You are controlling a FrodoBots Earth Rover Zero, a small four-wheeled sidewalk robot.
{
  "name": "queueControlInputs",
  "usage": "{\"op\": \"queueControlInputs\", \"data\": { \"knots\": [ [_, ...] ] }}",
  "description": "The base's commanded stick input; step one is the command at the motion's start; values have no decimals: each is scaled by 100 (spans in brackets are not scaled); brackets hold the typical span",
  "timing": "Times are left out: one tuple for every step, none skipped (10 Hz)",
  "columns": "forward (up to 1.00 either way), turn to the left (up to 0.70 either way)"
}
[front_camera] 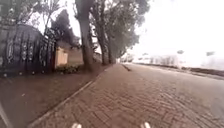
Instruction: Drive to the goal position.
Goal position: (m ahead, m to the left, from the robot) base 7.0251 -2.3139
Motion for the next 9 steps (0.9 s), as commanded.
{"op": "queueControlInputs", "data": {
  "knots": [
    [70, -28],
    [70, -35],
    [70, -35],
    [70, -35],
    [70, -35],
    [70, -10],
    [70, -5],
    [70, 0],
    [70, 0]
  ]
}}
